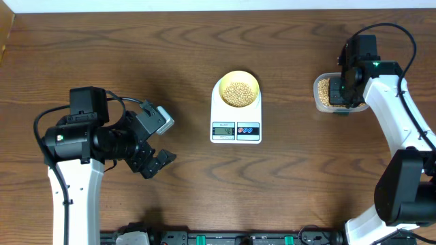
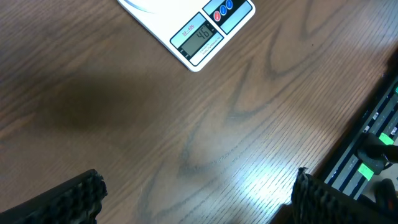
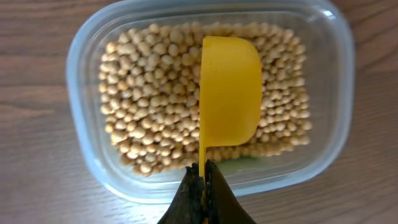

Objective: Scoop item into bowl and weigh 50g on scale

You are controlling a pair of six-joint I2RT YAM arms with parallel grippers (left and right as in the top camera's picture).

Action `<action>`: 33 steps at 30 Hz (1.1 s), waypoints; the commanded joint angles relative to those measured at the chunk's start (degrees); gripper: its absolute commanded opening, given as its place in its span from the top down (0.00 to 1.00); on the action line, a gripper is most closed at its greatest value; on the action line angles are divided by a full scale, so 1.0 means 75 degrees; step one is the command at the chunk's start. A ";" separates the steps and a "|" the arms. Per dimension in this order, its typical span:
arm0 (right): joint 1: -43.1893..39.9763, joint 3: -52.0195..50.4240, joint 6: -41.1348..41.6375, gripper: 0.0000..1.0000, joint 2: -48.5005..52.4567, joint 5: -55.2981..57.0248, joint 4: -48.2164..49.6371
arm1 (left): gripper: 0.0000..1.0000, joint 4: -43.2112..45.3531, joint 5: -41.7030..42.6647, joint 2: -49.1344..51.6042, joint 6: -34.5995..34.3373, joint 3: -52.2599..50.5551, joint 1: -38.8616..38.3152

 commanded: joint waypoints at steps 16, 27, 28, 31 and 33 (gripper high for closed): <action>-0.1577 0.0067 0.0082 0.99 0.0009 -0.3786 -0.0085 | 0.02 0.0000 -0.0015 0.0009 0.0187 -0.0061 0.0032; -0.2343 0.0067 0.0079 0.99 -0.0020 -0.4371 -0.0408 | 0.02 0.0000 -0.0015 0.0009 0.0187 -0.0061 0.0032; -0.2387 0.0067 0.0076 0.99 -0.0020 -0.4503 -0.0431 | 0.02 0.0000 -0.0015 0.0009 0.0184 -0.0061 0.0032; -0.2602 0.0067 0.0035 0.99 -0.0020 -0.4899 -0.0455 | 0.02 0.0000 -0.0015 0.0009 0.0184 -0.0061 0.0032; -0.2742 0.0067 -0.0006 0.99 -0.0020 -0.5129 -0.0463 | 0.02 0.0000 -0.0015 0.0009 0.0184 -0.0061 0.0032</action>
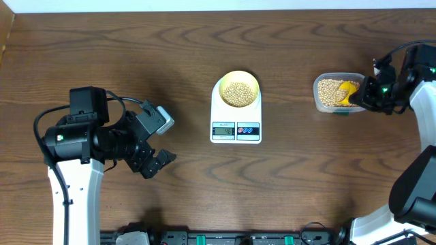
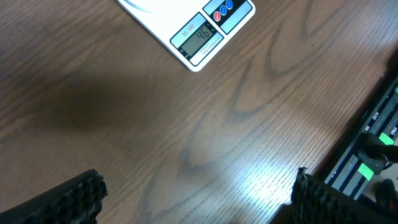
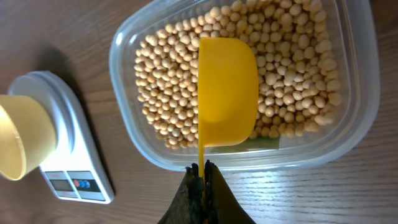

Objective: Scoop item into bowl and weigh 50g on scale

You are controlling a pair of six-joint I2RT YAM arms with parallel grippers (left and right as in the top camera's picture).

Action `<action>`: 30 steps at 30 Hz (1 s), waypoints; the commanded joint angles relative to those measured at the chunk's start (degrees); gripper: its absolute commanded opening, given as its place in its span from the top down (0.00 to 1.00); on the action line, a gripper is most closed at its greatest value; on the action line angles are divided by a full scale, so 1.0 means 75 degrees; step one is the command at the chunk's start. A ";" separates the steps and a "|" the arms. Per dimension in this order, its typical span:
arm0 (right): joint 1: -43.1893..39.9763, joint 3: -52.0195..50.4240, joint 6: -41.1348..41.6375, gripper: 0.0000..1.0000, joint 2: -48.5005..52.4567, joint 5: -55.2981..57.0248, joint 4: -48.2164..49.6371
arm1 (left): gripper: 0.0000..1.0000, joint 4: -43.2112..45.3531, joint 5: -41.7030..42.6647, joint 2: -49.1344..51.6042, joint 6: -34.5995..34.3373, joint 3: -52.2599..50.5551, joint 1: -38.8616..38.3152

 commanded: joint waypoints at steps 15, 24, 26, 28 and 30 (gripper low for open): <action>-0.1035 0.0067 -0.0154 0.98 -0.0020 -0.3069 -0.0050 | 0.02 0.0000 -0.0015 0.0009 0.0184 -0.0061 0.0032; 0.0090 0.0067 -0.0154 0.98 -0.0020 -0.3733 0.0178 | 0.02 0.0000 -0.0015 0.0009 0.0184 -0.0061 0.0032; 0.0472 0.0067 -0.0152 0.98 -0.0020 -0.3733 0.0350 | 0.02 0.0000 -0.0015 0.0009 0.0184 -0.0061 0.0032; 0.0921 0.0067 -0.0152 0.98 -0.0020 -0.3733 0.0565 | 0.02 0.0000 -0.0015 0.0009 0.0187 -0.0061 0.0032; 0.1355 0.0067 -0.0143 0.98 -0.0020 -0.3739 0.0819 | 0.02 0.0000 -0.0015 0.0009 0.0187 -0.0061 0.0032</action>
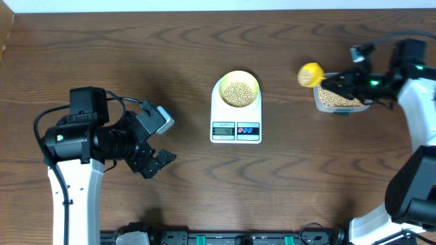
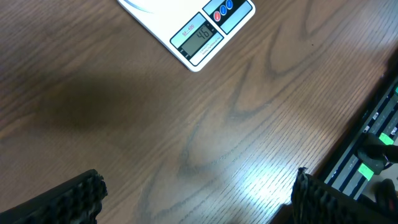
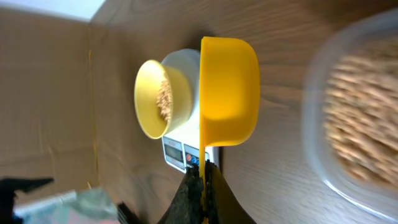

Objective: Scoop item into bowl and weigh 50g on scale

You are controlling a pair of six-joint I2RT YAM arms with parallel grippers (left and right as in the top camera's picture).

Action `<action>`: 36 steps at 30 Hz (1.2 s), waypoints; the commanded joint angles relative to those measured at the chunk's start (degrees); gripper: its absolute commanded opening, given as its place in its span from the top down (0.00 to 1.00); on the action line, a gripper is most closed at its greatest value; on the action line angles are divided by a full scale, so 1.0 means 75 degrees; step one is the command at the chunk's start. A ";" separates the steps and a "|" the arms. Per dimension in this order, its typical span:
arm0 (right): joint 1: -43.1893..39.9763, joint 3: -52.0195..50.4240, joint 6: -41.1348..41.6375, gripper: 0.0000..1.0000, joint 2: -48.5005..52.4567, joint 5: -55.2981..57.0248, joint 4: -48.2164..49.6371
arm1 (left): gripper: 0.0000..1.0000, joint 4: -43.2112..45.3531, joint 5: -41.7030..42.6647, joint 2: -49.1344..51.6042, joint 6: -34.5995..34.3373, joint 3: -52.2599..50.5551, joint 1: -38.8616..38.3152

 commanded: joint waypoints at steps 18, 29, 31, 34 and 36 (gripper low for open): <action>0.3101 0.0070 0.0455 0.98 -0.0020 0.0458 0.1888 | 0.02 0.0000 -0.0015 0.0009 0.0187 -0.0061 0.0032; 0.3756 0.0230 0.0044 0.98 -0.0020 0.2043 0.2002 | 0.02 0.0000 -0.0015 0.0009 0.0184 -0.0061 0.0032; 0.3926 0.0385 0.0015 0.99 -0.0020 0.2355 0.1982 | 0.02 0.0000 -0.0015 0.0009 0.0184 -0.0061 0.0032; 0.4290 0.0833 -0.0201 0.98 -0.0020 0.3526 0.1582 | 0.02 0.0000 -0.0015 0.0009 0.0187 -0.0061 0.0032; 0.4508 0.1099 -0.0414 0.99 -0.0020 0.4272 0.1262 | 0.02 0.0000 -0.0015 0.0009 0.0184 -0.0061 0.0032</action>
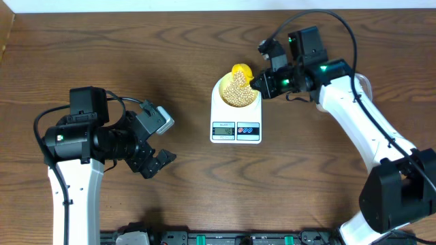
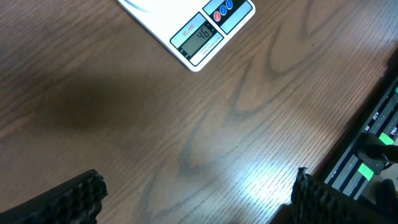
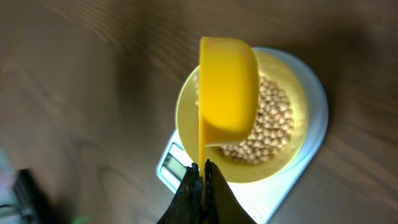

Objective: Scoop item into bowl and weigh 50g on scale

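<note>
A yellow bowl (image 1: 237, 92) of soybeans stands on the white scale (image 1: 236, 122), whose display (image 2: 200, 42) reads 46. My right gripper (image 3: 203, 168) is shut on the handle of a yellow scoop (image 3: 226, 87), which hangs right over the bowl (image 3: 283, 149) with its underside towards the wrist camera. Overhead, the scoop (image 1: 241, 71) sits at the bowl's far rim. The contents of the scoop are hidden. My left gripper (image 1: 158, 163) stands open over bare table at the left, holding nothing. The bean container is hidden behind the right arm.
The brown wooden table (image 1: 136, 54) spreads around the scale. A black equipment rail (image 1: 225, 238) runs along the front edge. The right arm (image 1: 354, 116) reaches diagonally from the front right towards the scale.
My right gripper has carried the scoop left from beside the bean container to directly over the bowl on the scale. The left arm has not moved.
The scoop lay over the beans in the clear container with my right gripper shut on its handle. Then the arm stood to the container's right, scoop still there. Then the scoop was lifted clear to the container's left. Now it is over the bowl; the display still reads 46.
</note>
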You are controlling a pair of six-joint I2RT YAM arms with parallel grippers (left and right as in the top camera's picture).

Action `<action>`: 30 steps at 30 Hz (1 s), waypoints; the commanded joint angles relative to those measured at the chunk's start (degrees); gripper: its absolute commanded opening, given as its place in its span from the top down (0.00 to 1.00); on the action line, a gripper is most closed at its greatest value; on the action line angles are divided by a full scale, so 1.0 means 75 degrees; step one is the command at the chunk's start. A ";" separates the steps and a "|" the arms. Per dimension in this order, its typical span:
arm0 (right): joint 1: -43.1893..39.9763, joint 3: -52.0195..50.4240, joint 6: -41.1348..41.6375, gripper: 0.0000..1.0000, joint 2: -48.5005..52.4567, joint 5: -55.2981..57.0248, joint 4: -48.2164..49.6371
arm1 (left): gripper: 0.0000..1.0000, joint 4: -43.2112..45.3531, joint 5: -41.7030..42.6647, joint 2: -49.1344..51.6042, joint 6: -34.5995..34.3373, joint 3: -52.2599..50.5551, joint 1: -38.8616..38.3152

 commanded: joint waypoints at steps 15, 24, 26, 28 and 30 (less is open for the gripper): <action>0.0213 0.0568 -0.0140 0.99 -0.0020 0.0055 -0.0597 | 0.02 0.0000 -0.0015 0.0006 0.0187 -0.0061 0.0032; -0.0157 0.0568 0.0131 0.99 -0.0020 -0.0650 -0.0702 | 0.02 0.0000 -0.0015 0.0006 0.0184 -0.0061 0.0032; -0.0219 0.0568 0.0157 0.99 -0.0020 -0.0749 -0.0702 | 0.02 0.0000 -0.0015 0.0006 0.0187 -0.0061 0.0032; -0.0265 0.0568 0.0181 0.99 -0.0020 -0.0769 -0.0711 | 0.02 0.0000 -0.0015 0.0006 0.0184 -0.0061 0.0032; -0.0286 0.0568 0.0178 0.99 -0.0020 -0.0764 -0.0711 | 0.02 0.0000 -0.0015 0.0006 0.0184 -0.0061 0.0032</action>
